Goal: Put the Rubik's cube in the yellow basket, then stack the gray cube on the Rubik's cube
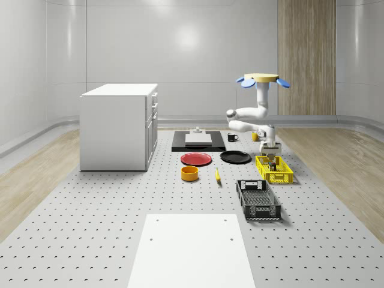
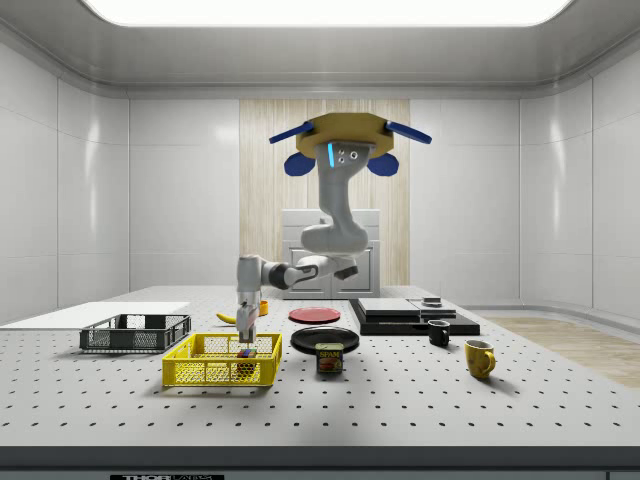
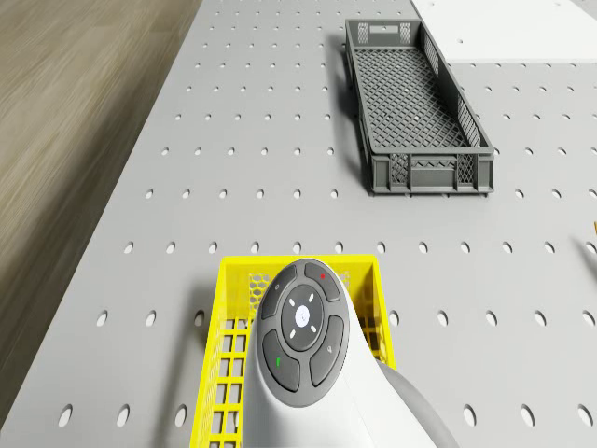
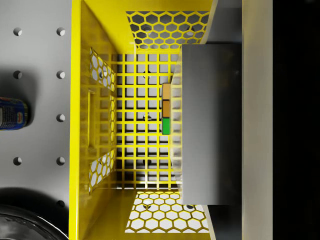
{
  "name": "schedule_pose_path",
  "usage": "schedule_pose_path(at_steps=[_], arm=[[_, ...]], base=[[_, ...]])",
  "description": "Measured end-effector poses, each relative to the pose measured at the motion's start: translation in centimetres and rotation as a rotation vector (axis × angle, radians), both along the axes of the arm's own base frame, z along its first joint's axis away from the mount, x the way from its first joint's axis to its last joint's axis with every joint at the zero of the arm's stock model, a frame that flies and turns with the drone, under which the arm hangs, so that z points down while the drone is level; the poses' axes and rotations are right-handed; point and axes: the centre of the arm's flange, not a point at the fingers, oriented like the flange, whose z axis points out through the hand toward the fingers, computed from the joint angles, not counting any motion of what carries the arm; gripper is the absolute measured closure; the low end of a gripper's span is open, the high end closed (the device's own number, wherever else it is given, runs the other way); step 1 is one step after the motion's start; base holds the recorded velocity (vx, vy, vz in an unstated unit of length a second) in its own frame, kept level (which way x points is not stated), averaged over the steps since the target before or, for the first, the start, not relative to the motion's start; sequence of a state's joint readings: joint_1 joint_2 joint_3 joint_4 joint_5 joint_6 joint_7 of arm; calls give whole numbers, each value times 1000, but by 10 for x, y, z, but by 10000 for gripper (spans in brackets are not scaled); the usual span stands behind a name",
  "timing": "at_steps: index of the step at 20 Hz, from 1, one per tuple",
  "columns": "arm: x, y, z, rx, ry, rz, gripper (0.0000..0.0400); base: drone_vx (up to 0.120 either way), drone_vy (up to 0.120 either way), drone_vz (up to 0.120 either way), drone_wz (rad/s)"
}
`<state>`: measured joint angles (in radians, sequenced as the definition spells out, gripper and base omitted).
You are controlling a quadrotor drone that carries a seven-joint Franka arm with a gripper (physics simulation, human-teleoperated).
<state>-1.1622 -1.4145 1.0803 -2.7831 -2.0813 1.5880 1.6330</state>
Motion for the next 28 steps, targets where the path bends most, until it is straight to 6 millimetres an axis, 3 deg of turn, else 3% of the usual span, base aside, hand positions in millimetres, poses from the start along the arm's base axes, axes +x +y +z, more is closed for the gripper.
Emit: schedule_pose_path(at_steps=[2, 19, 23, 28], arm=[[0, 0, 0, 0, 0, 0, 150], [0, -3, 9, 0, 0, 0, 150], [0, -5, 10, 0, 0, 0, 65], [0, -6, 2, 0, 0, 0, 19]], base=[[0, 100, -120, 0], [0, 0, 0, 0], [0, 0, 0, 0], [0, 0, 0, 0]])
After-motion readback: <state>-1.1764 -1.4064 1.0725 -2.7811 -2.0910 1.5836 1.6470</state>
